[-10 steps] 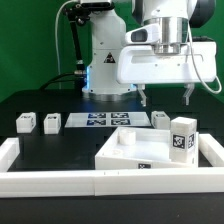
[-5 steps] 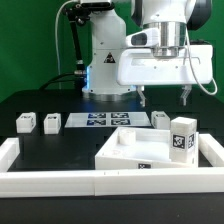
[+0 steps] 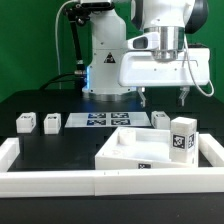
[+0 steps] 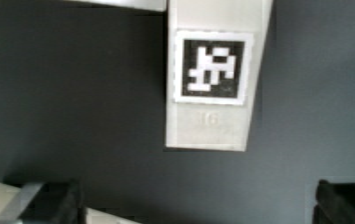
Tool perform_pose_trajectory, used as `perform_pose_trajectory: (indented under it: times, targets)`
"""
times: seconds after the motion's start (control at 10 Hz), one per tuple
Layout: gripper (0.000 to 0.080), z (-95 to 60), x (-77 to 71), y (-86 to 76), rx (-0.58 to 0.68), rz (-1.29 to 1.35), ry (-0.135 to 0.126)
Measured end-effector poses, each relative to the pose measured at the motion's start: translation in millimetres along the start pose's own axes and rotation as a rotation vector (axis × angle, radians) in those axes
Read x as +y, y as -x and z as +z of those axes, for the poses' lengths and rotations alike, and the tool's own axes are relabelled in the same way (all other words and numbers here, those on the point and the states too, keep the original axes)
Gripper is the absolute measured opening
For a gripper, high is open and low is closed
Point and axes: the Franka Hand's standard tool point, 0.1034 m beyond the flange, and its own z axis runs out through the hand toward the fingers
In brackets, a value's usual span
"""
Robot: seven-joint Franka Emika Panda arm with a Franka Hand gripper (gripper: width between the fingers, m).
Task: Assemble square table
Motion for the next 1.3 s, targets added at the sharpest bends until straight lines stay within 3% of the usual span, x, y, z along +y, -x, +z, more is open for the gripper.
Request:
perform_pose_trajectory:
  times: [0.4,0.7,1.3]
  targets:
    - [0.0649,1.6,-0.4,1.2,-0.277,0.018,-0.031]
    - [0.0649,6.8,8.8,7.3,-0.47,0.045,-0.025]
    - [0.0649,10.8,6.3,16.2,-0.812,0.078,-0.007]
